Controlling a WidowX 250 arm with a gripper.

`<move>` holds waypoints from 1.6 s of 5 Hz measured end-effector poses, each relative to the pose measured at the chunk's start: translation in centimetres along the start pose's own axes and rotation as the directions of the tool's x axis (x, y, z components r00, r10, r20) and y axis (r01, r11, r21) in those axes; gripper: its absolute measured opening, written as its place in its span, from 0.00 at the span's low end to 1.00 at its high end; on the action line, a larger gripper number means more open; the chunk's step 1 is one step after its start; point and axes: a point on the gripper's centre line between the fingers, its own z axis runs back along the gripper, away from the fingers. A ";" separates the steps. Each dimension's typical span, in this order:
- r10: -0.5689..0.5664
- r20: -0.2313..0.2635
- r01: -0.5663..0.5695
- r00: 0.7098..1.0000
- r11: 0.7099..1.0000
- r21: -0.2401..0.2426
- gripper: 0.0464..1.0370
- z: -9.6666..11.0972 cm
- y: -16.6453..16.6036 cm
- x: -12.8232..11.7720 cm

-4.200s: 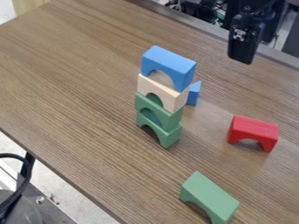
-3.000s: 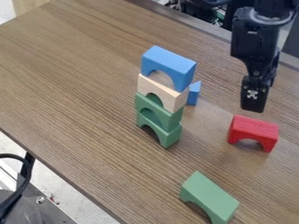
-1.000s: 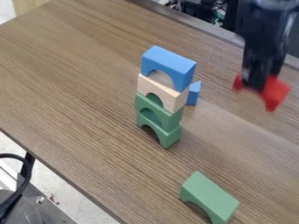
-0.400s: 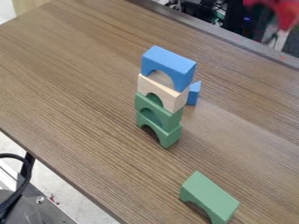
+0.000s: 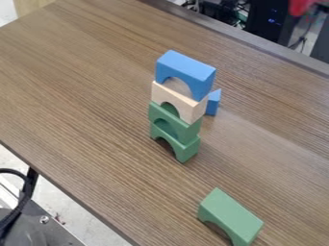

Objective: Put the red arch on top of the blue arch.

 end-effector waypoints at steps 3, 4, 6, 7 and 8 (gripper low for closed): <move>0.136 -0.072 -0.131 0.988 0.989 0.066 0.49 -1.2 3.0 4.3; 0.155 -0.096 -0.148 0.983 0.986 0.078 0.49 -1.6 3.8 4.7; 0.186 -0.123 -0.174 0.975 0.979 0.103 0.49 -2.9 4.3 5.6; 0.201 -0.137 -0.185 0.970 0.975 0.122 0.49 -3.5 4.6 5.6; 0.207 -0.144 -0.185 0.968 0.971 0.150 0.49 -4.0 5.0 5.5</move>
